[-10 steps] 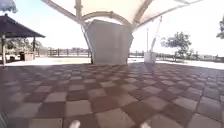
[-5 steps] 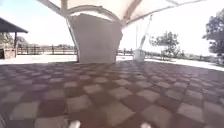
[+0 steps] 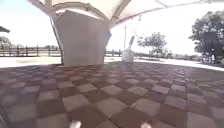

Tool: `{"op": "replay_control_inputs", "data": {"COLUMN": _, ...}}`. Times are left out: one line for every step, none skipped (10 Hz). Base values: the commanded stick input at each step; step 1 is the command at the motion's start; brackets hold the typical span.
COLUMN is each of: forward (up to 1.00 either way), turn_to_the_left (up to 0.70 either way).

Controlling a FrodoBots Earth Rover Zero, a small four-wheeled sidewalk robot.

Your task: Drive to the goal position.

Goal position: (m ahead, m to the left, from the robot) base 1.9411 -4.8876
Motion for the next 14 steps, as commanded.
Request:
{"op": "replay_control_inputs", "data": {"forward": 1.0, "turn_to_the_left": -0.4}}
{"op": "replay_control_inputs", "data": {"forward": 1.0, "turn_to_the_left": -0.4}}
{"op": "replay_control_inputs", "data": {"forward": 1.0, "turn_to_the_left": -0.4}}
{"op": "replay_control_inputs", "data": {"forward": 1.0, "turn_to_the_left": -0.4}}
{"op": "replay_control_inputs", "data": {"forward": 1.0, "turn_to_the_left": -0.4}}
{"op": "replay_control_inputs", "data": {"forward": 1.0, "turn_to_the_left": -0.4}}
{"op": "replay_control_inputs", "data": {"forward": 1.0, "turn_to_the_left": -0.4}}
{"op": "replay_control_inputs", "data": {"forward": 1.0, "turn_to_the_left": -0.4}}
{"op": "replay_control_inputs", "data": {"forward": 1.0, "turn_to_the_left": -0.4}}
{"op": "replay_control_inputs", "data": {"forward": 1.0, "turn_to_the_left": -0.4}}
{"op": "replay_control_inputs", "data": {"forward": 1.0, "turn_to_the_left": -0.4}}
{"op": "replay_control_inputs", "data": {"forward": 1.0, "turn_to_the_left": -0.4}}
{"op": "replay_control_inputs", "data": {"forward": 1.0, "turn_to_the_left": -0.4}}
{"op": "replay_control_inputs", "data": {"forward": 1.0, "turn_to_the_left": -0.4}}
